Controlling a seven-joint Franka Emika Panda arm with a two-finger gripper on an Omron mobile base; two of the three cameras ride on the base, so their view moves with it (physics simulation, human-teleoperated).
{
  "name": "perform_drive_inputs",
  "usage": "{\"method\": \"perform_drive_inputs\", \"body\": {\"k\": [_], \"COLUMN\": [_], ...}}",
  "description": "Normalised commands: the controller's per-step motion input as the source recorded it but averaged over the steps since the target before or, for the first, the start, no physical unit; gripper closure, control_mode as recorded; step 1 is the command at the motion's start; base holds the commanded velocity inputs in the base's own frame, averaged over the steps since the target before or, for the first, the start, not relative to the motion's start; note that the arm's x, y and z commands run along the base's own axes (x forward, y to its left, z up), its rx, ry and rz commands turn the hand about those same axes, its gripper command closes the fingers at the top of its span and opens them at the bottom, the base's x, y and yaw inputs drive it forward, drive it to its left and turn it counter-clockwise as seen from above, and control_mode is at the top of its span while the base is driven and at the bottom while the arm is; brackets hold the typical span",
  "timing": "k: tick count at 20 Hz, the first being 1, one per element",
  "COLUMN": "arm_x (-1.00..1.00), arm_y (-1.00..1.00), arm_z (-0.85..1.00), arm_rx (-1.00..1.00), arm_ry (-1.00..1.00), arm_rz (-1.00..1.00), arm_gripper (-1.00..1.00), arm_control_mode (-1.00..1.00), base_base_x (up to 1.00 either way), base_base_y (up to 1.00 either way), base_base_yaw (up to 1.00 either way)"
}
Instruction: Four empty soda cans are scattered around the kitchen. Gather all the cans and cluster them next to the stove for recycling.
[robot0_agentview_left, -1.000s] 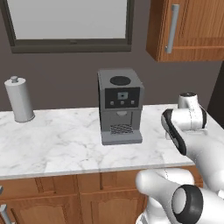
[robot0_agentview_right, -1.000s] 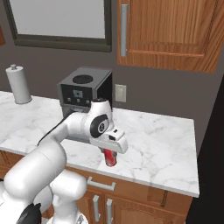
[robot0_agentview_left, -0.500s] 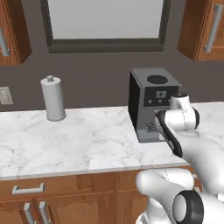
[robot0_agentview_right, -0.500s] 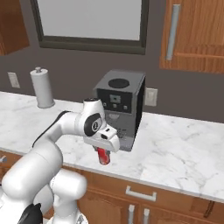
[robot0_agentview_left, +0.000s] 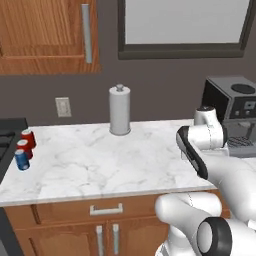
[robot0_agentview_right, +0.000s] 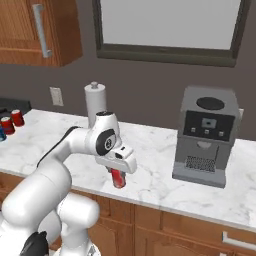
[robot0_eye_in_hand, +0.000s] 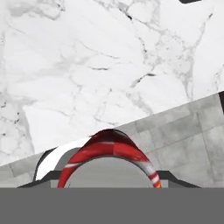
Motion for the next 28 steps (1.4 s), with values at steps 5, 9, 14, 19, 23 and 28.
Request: {"method": "perform_drive_inputs", "body": {"k": [5,9,14,19,23,28], "arm_x": [0.00,0.00,0.00,0.00,0.00,0.00], "arm_y": [0.00,0.00,0.00,0.00,0.00,0.00], "arm_z": [0.00,0.00,0.00,0.00,0.00,0.00], "arm_rx": [0.00,0.00,0.00,0.00,0.00,0.00], "arm_ry": [0.00,0.00,0.00,0.00,0.00,0.00], "arm_rz": [0.00,0.00,0.00,0.00,0.00,0.00], "arm_gripper": [1.00,1.00,1.00,1.00,1.00,1.00], "arm_control_mode": [1.00,1.00,1.00,1.00,1.00,1.00], "base_base_x": [0.20,0.30,0.38,0.45,0.47,0.21], "base_base_y": [0.99,0.99,0.97,0.83,0.72,0.47], "base_base_yaw": [0.06,0.11,0.12,0.16,0.17,0.09]}}
